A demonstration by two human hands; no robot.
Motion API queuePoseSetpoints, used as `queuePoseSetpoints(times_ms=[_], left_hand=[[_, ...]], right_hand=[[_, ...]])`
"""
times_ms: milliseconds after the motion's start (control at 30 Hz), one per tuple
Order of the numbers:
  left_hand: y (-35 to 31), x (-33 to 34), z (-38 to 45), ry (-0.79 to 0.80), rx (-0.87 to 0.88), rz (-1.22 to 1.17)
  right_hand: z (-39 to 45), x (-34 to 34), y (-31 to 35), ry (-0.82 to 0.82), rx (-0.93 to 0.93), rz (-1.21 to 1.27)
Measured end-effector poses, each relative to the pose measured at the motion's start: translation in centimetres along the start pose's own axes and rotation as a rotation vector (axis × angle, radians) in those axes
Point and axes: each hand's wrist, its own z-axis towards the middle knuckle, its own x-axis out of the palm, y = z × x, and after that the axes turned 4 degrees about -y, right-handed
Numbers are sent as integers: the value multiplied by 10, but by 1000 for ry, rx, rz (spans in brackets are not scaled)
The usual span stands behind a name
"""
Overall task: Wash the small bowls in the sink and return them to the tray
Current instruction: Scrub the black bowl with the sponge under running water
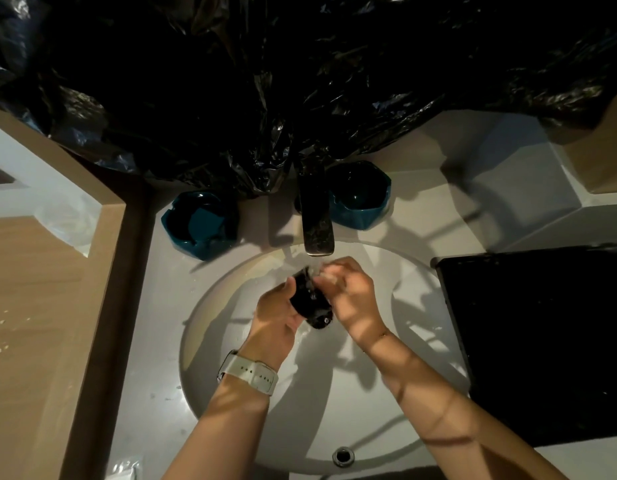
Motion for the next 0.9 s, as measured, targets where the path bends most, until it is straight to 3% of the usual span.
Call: queuePoseSetpoints(times_ms=[200,300,400,467,533,633,767,800,900], left_hand=[[-14,-11,9,-96,19,37],[-6,-11,-1,-71,36,25],[4,-5,-13,-23,158,97],[10,1,-17,-28,243,152],[12,6,-21,-39,300,203],[9,1,-24,-63,343,258],[3,-7,-15,-92,340,314],[2,-8,-15,-85,340,336],[-2,-12,-22,-1,372,392]], right_hand=[[-16,-5,-2,209,-61,-80],[-24,-16,-5,178,-125,-48],[-27,-8,3,177,-230,-104],[-18,4,2,87,-255,-167],[2,13,3,11,-141,-156],[13,16,6,130,28,-41],[0,19,0,267,-217,-158],[4,20,0,302,-174,-176],[21,14,13,342,261,10]])
